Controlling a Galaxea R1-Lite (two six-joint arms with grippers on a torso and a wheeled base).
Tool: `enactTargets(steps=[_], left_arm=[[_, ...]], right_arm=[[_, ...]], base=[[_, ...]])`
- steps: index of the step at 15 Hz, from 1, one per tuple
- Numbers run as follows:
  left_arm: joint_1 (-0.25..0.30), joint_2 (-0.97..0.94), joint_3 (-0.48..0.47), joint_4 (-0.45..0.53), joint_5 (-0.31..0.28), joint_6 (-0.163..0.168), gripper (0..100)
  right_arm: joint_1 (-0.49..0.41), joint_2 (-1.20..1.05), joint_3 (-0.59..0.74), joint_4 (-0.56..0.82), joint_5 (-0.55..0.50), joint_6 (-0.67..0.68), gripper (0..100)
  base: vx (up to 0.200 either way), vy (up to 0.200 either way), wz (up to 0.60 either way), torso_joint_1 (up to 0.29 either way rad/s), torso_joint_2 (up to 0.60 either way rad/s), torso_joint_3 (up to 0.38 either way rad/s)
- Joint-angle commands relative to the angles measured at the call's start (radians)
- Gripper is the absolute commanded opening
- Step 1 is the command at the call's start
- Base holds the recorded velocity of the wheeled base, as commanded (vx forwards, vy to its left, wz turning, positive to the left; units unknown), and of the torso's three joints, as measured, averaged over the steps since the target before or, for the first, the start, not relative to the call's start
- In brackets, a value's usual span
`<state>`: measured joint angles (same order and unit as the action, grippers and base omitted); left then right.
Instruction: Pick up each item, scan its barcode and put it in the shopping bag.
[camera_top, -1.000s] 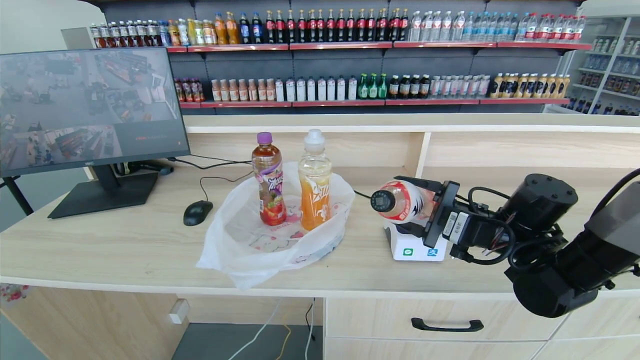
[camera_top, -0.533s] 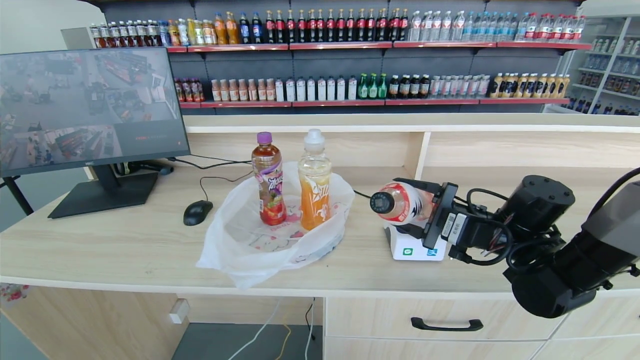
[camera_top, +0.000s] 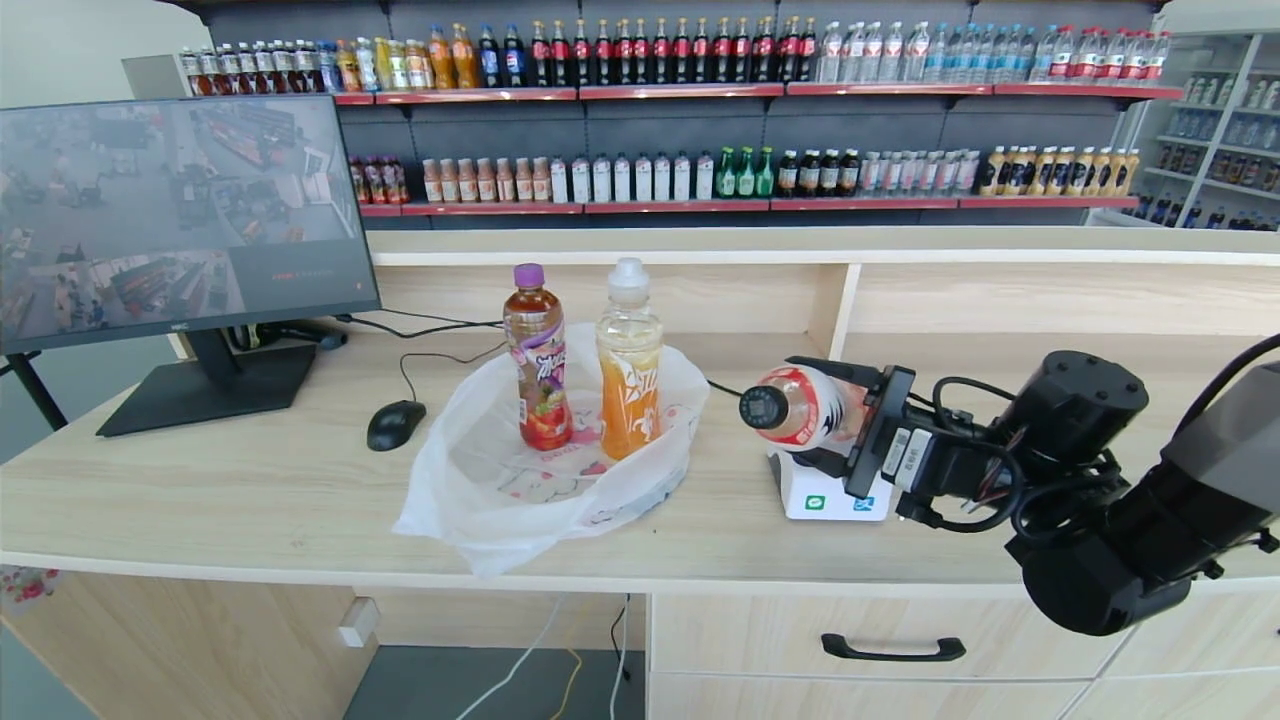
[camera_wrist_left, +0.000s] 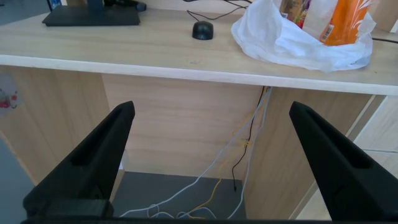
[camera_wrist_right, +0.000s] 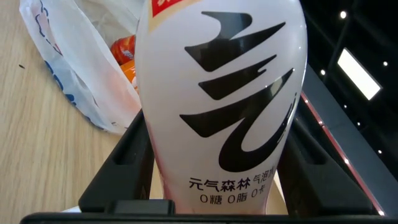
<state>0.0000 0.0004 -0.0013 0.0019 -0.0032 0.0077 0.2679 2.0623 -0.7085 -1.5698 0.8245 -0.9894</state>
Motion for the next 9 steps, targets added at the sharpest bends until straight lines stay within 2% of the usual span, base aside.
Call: enactTargets(steps=[1, 9], left_arm=[[0.0, 0.0, 0.0, 0.0, 0.0, 0.0, 100], [0.0, 0.0, 0.0, 0.0, 0.0, 0.002, 100]], right_arm=[[0.001, 0.005, -0.002, -0.001, 0.001, -0.003, 0], [-0.016, -0.001, -0.017, -0.001, -0.007, 0.014, 0]], base=[[0.0, 0.0, 0.0, 0.0, 0.0, 0.0], [0.0, 0.0, 0.0, 0.0, 0.0, 0.0]])
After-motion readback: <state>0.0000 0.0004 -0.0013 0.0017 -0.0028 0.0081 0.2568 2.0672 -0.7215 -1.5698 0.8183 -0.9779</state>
